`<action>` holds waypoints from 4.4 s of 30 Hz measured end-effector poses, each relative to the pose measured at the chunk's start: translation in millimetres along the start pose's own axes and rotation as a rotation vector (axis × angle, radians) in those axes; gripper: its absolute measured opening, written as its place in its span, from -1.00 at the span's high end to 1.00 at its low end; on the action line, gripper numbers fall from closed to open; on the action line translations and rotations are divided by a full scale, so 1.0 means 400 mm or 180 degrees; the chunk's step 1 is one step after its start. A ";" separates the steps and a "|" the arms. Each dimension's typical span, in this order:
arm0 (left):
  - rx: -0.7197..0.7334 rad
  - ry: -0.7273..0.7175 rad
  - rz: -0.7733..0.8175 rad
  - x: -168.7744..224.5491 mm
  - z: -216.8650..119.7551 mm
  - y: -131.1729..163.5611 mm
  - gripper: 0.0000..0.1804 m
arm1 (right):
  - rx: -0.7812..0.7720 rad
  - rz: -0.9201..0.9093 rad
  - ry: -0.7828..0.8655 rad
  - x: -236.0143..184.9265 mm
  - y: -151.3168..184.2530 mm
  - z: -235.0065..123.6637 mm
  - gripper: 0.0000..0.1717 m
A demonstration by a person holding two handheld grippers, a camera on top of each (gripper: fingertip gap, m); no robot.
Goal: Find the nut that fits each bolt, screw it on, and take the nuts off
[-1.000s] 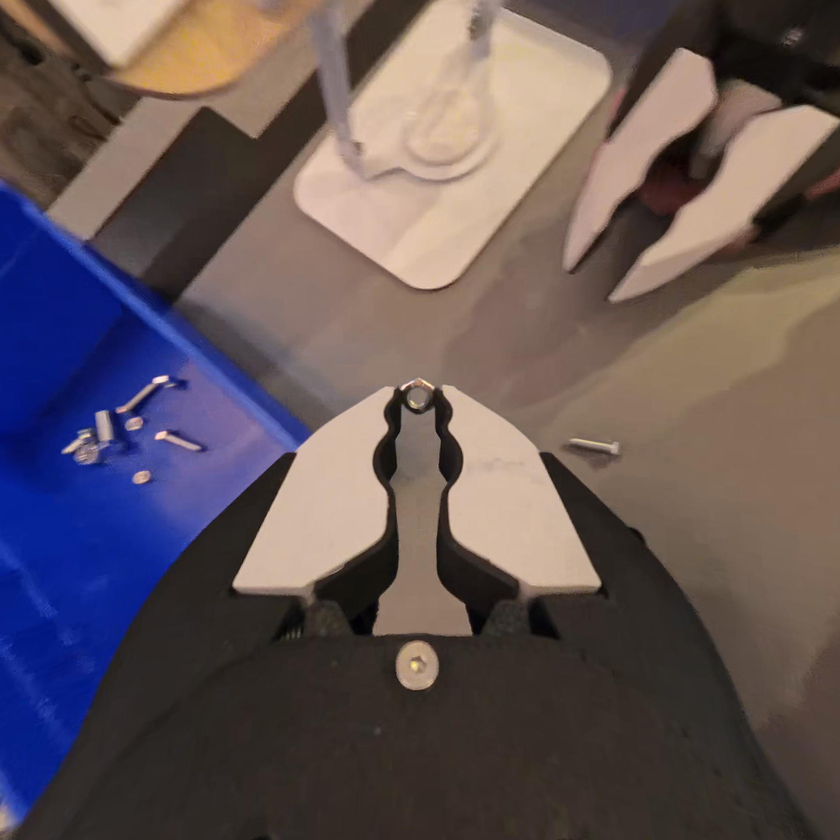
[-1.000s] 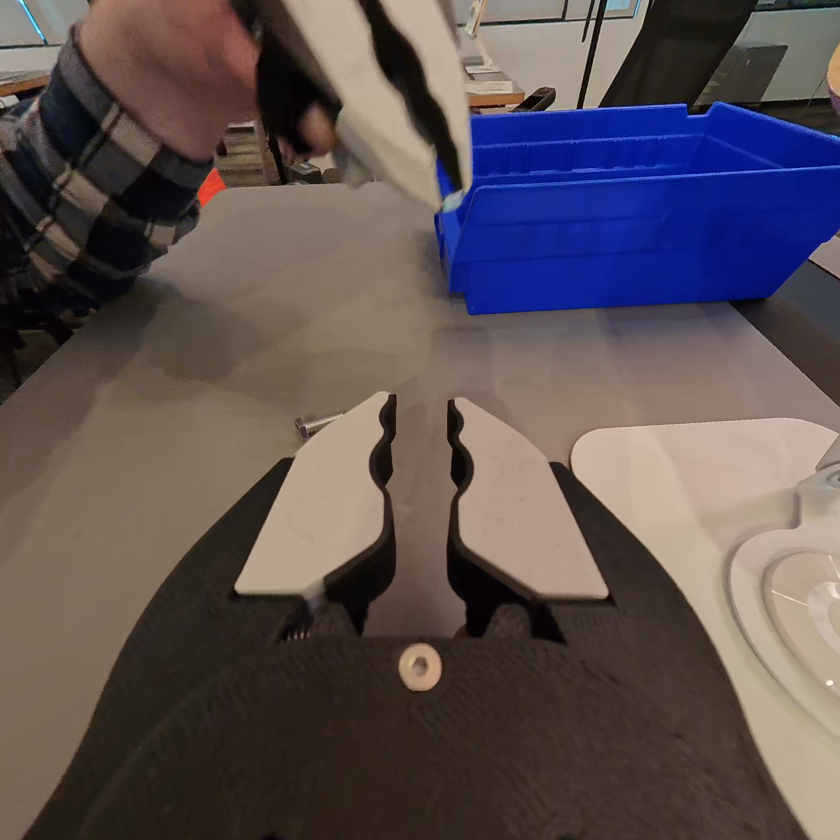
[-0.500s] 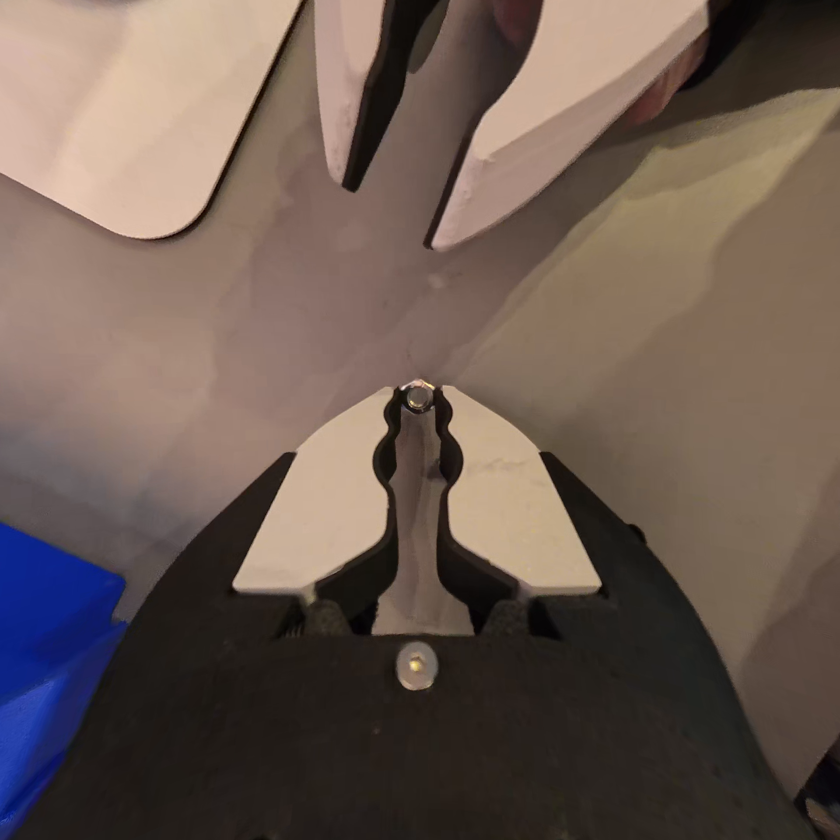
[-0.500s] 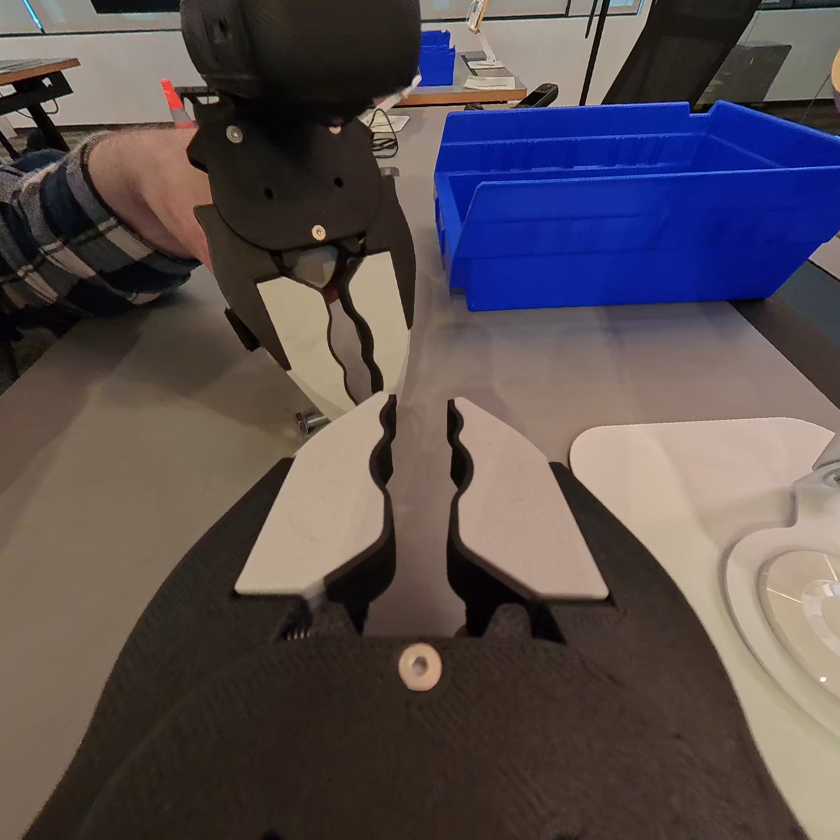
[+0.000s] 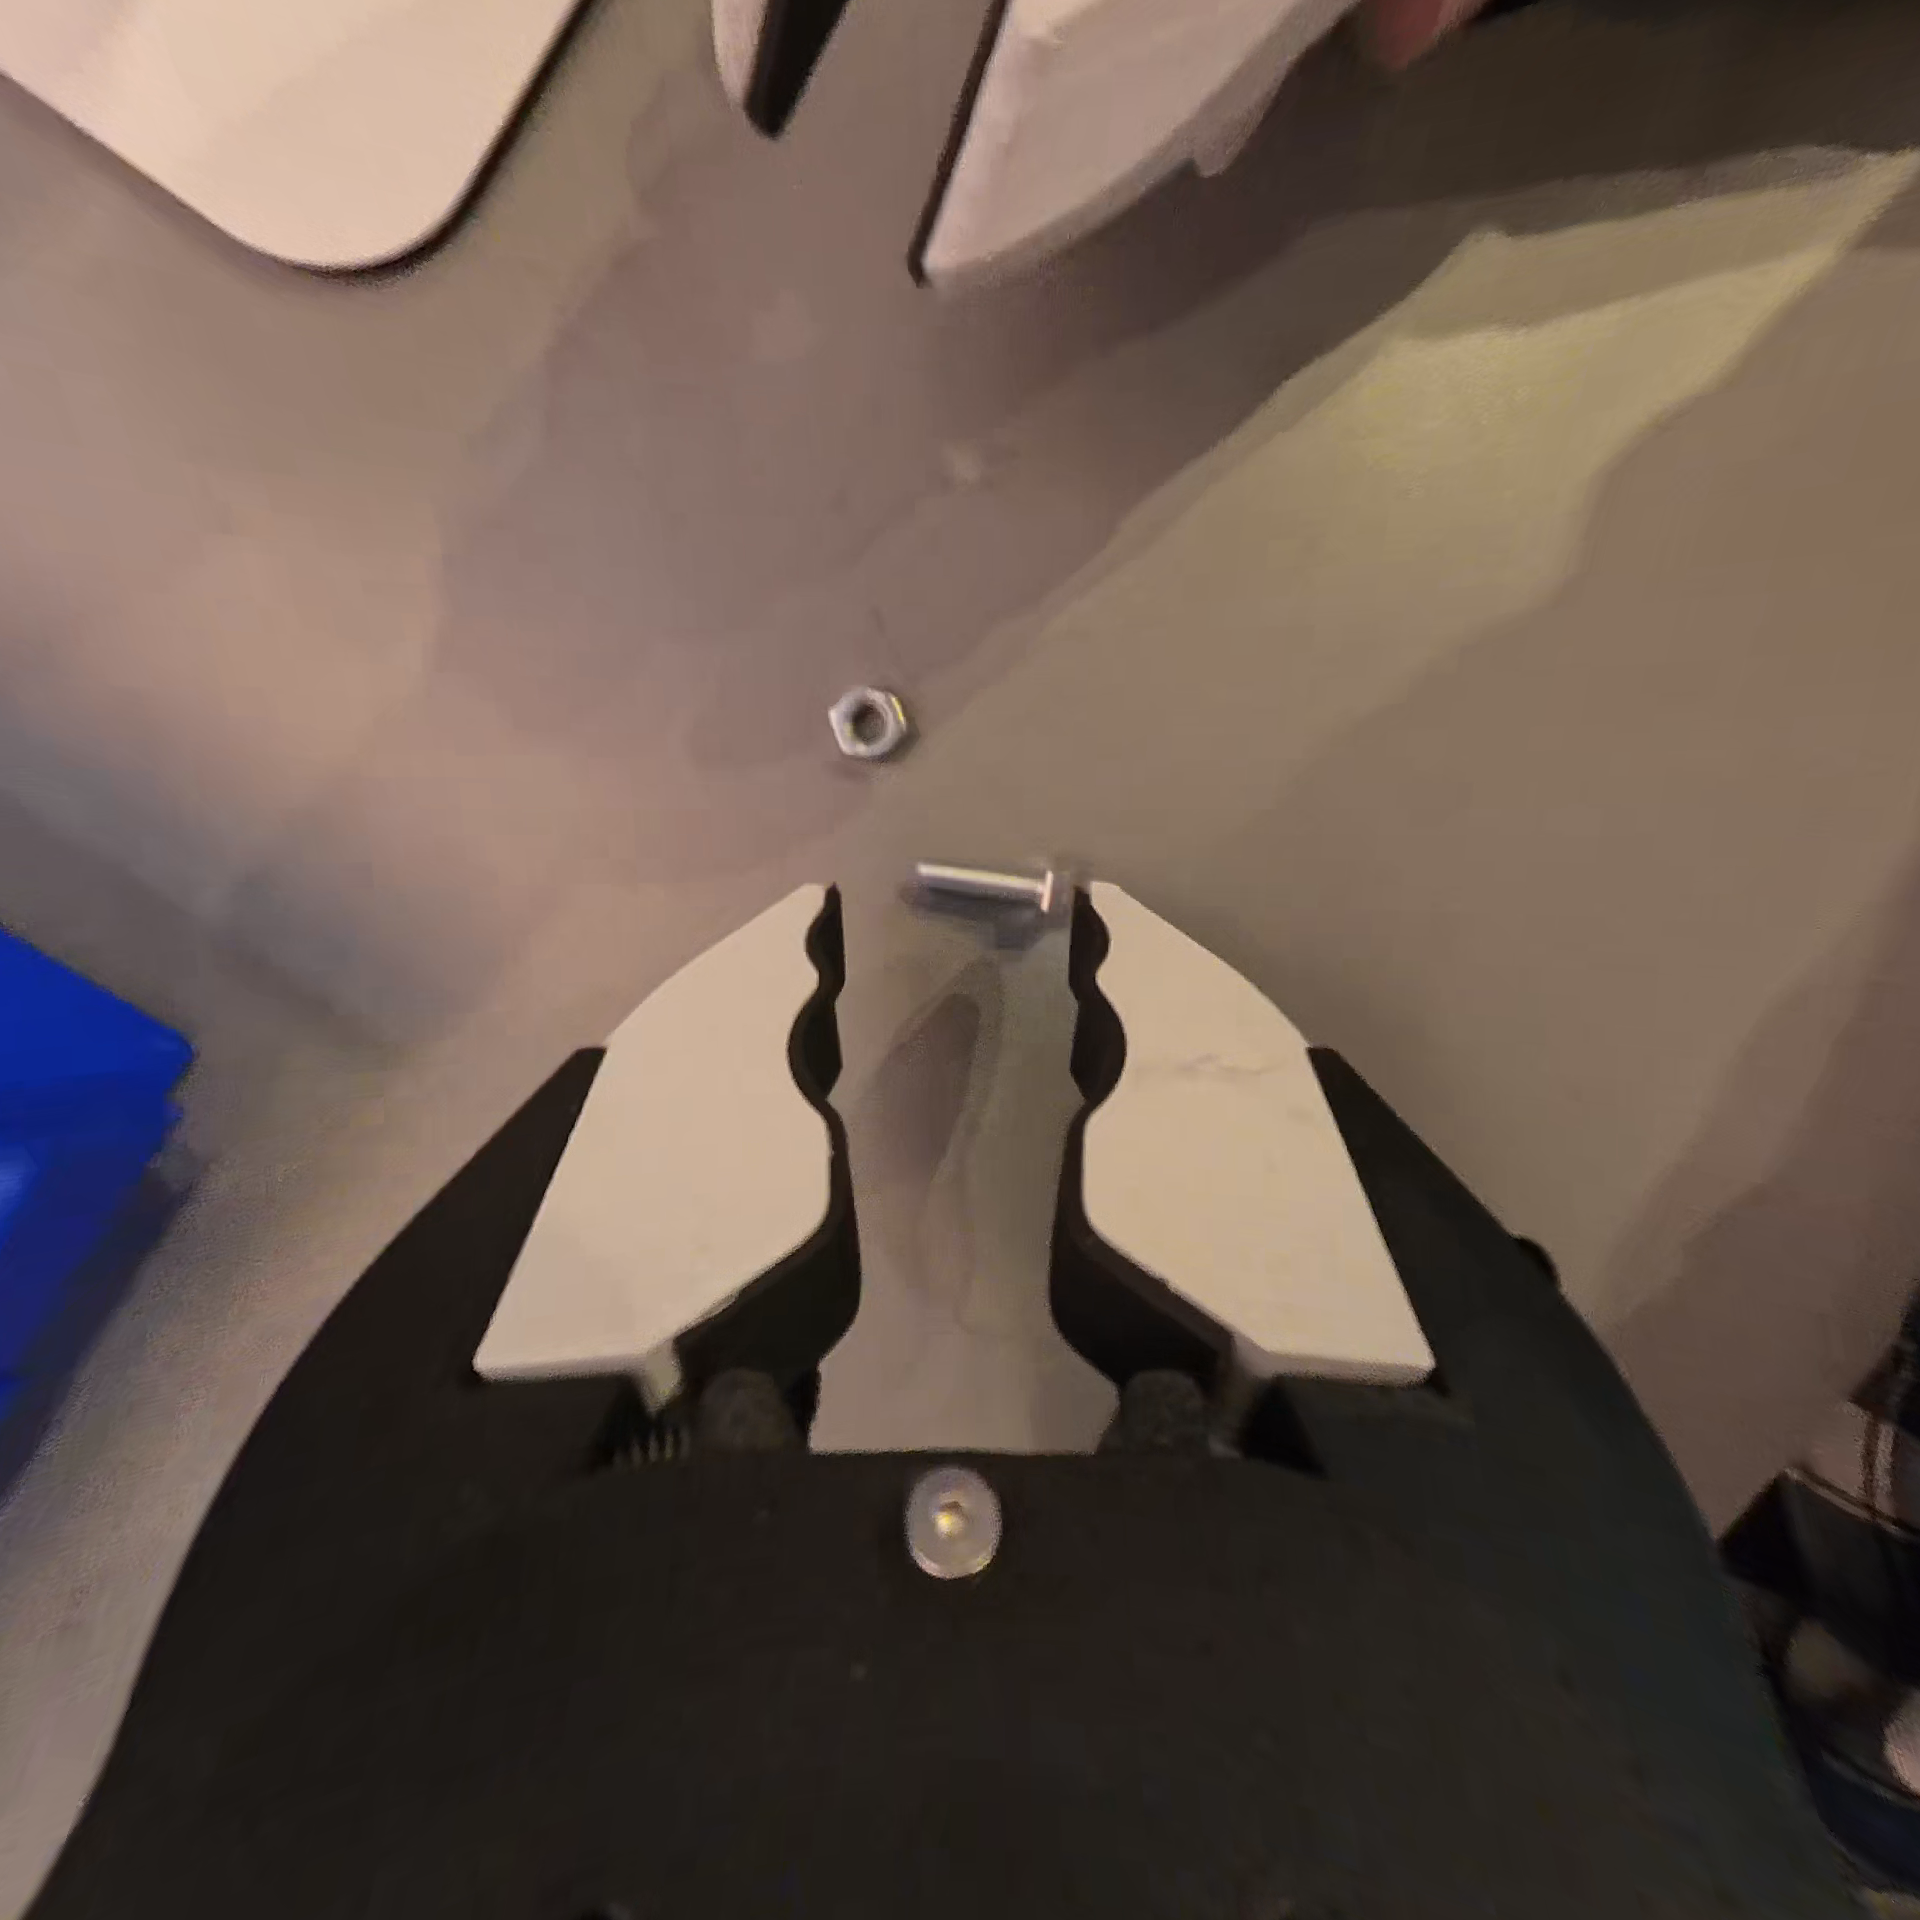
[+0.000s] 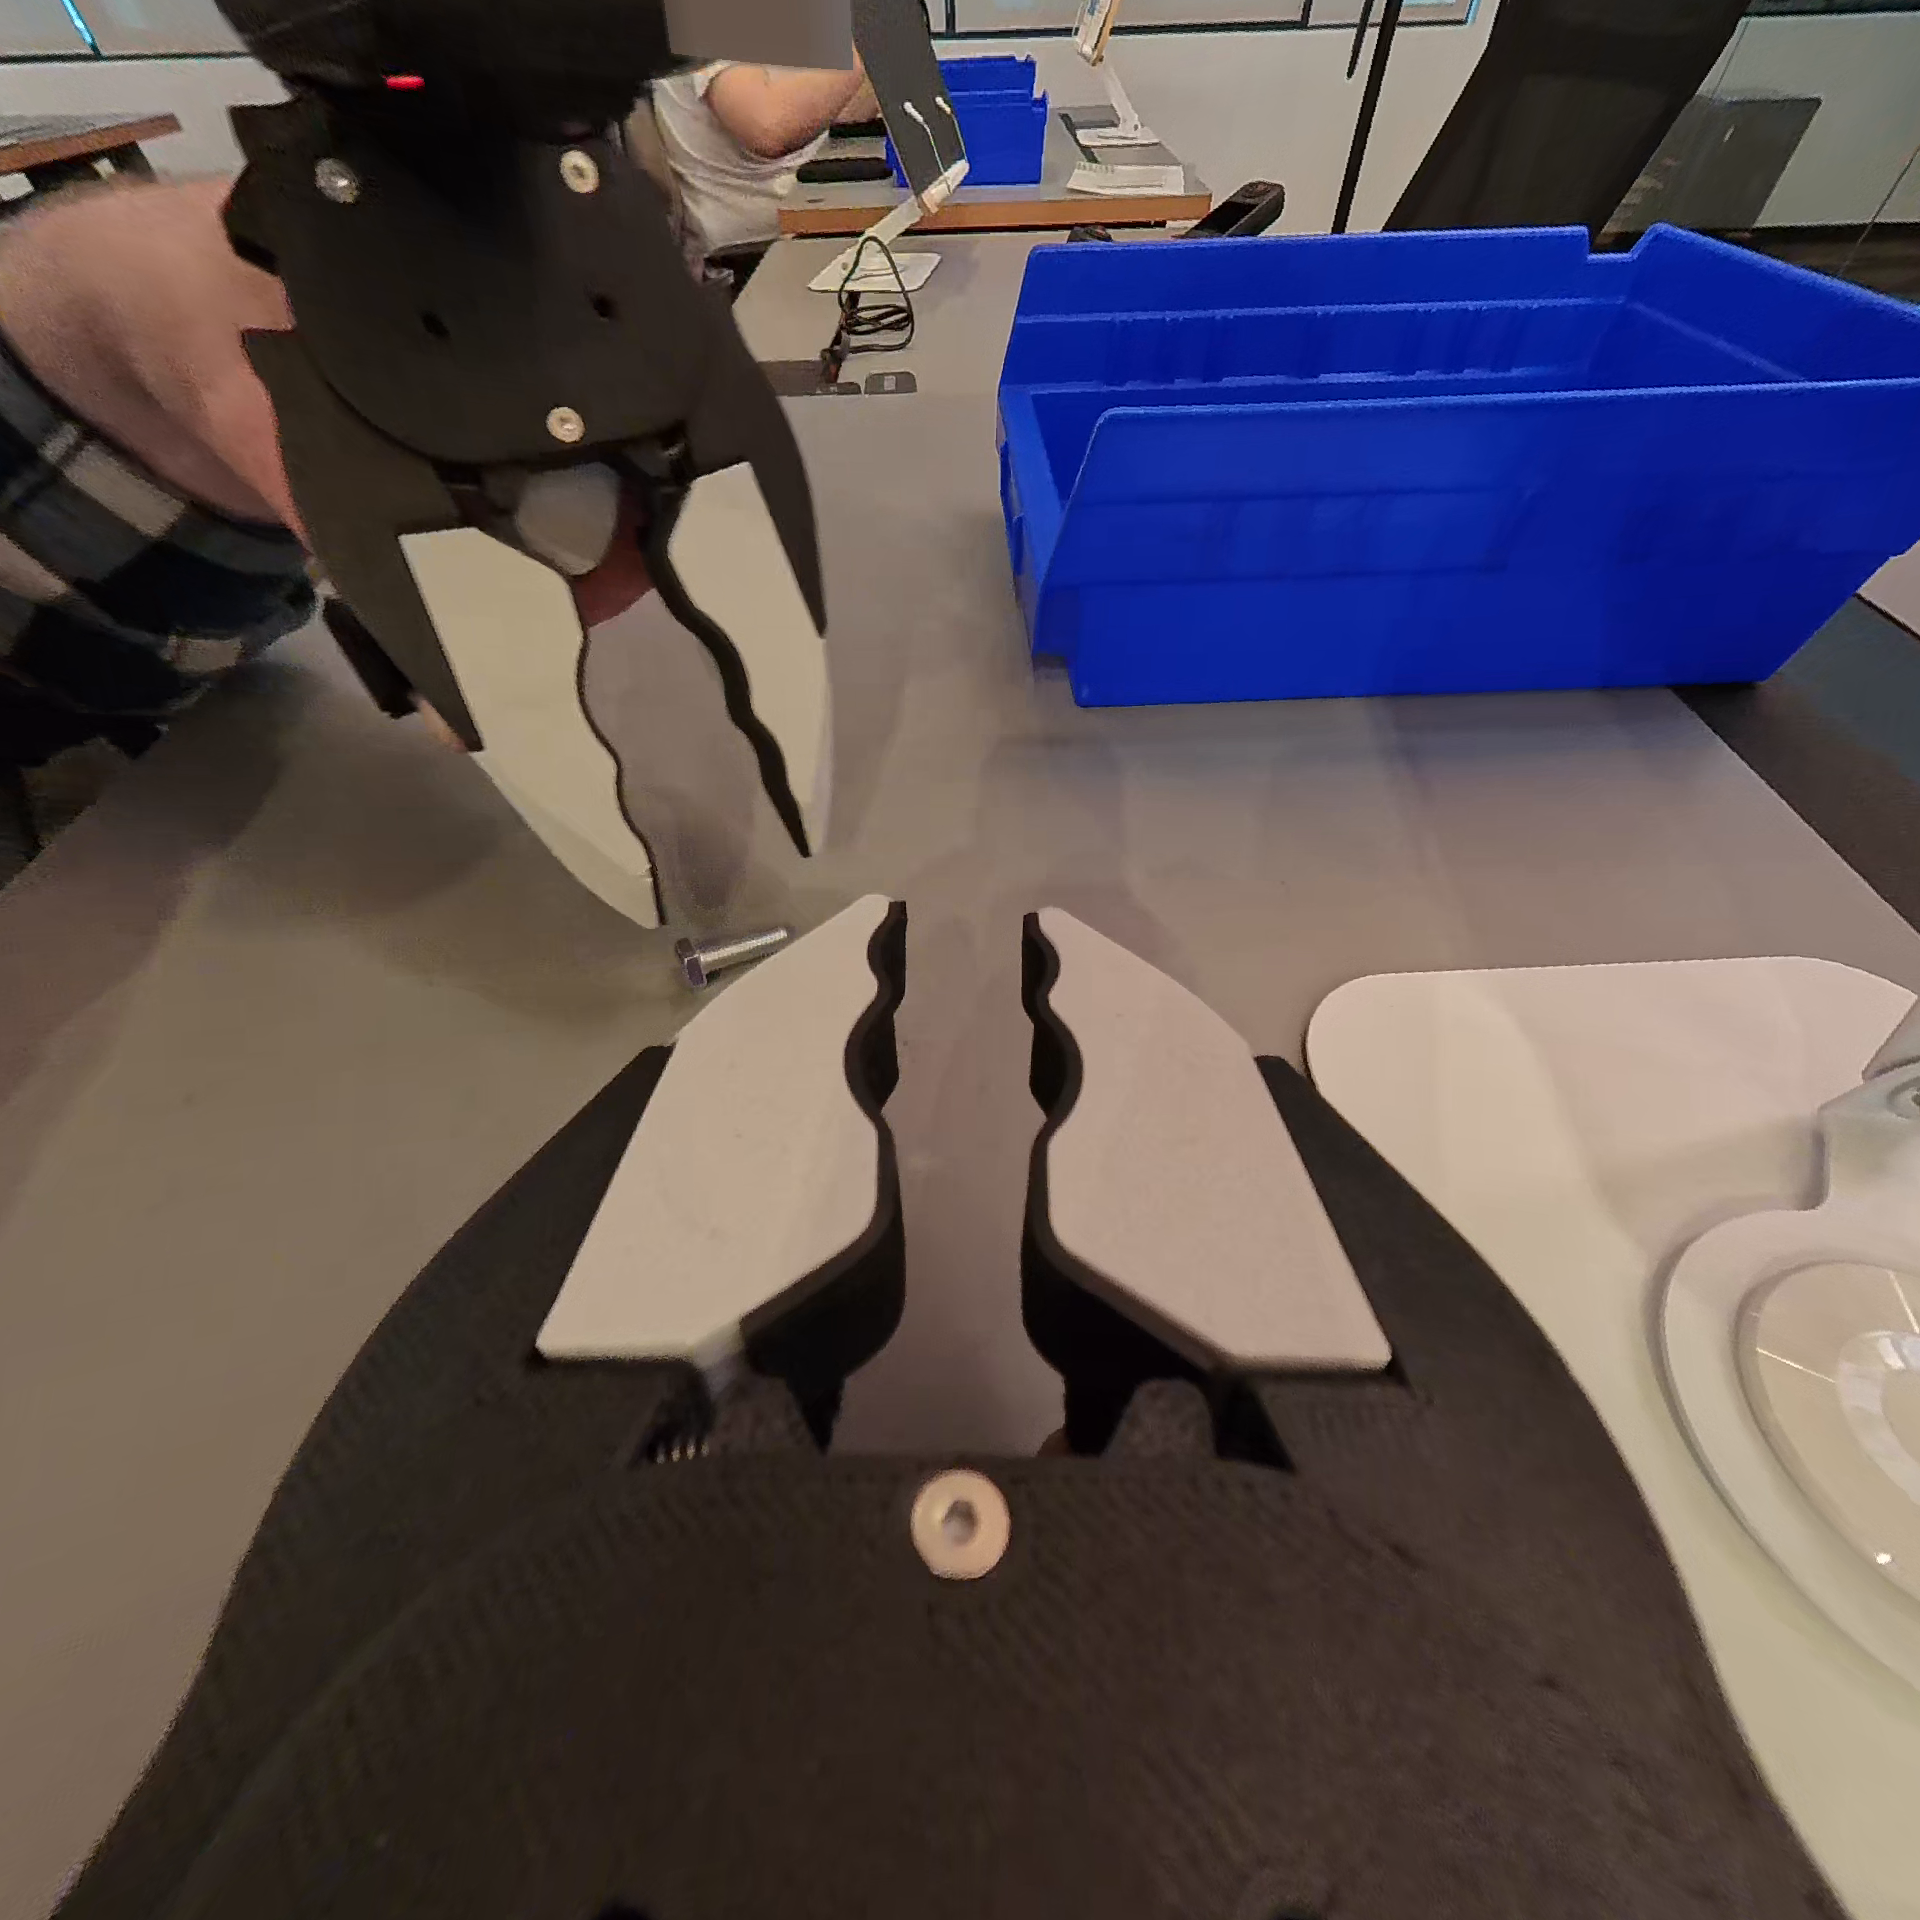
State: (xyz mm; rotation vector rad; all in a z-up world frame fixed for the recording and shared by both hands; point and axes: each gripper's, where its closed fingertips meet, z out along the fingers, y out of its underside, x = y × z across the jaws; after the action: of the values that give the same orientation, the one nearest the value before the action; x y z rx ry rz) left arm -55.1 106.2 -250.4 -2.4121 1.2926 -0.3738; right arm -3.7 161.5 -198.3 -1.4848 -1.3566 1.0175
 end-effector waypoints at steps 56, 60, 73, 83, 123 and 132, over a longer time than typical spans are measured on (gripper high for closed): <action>0.1960 -0.1626 0.1425 0.056 -0.117 -0.232 0.64 | 0.1082 0.2094 -0.1657 -0.093 -0.112 -0.026 0.91; 0.1989 -0.1170 0.0865 0.052 -0.122 -0.222 0.30 | 0.1187 0.1956 -0.1530 -0.080 -0.117 -0.036 0.91; 0.2208 0.0954 -0.0205 0.131 -0.099 -0.228 0.61 | 0.1318 0.1054 -0.1471 -0.116 -0.130 -0.061 0.91; 0.2579 0.1113 -0.0306 0.122 -0.111 -0.245 0.73 | 0.1384 0.0926 -0.1447 -0.126 -0.135 -0.065 0.91; 0.1940 -0.0414 0.0295 -0.063 -0.113 -0.043 0.83 | -0.1211 -0.0182 -0.0458 -0.055 0.110 0.111 0.67; 0.1887 -0.0470 0.0262 -0.080 -0.103 -0.026 0.83 | -0.1546 -0.0340 -0.0412 -0.064 0.139 0.142 0.76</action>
State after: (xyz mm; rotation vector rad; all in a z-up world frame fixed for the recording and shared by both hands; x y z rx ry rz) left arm -81.2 130.0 -210.7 -1.8467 1.0303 -0.4678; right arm -43.2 137.4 -267.7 -1.6902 -1.8496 0.7565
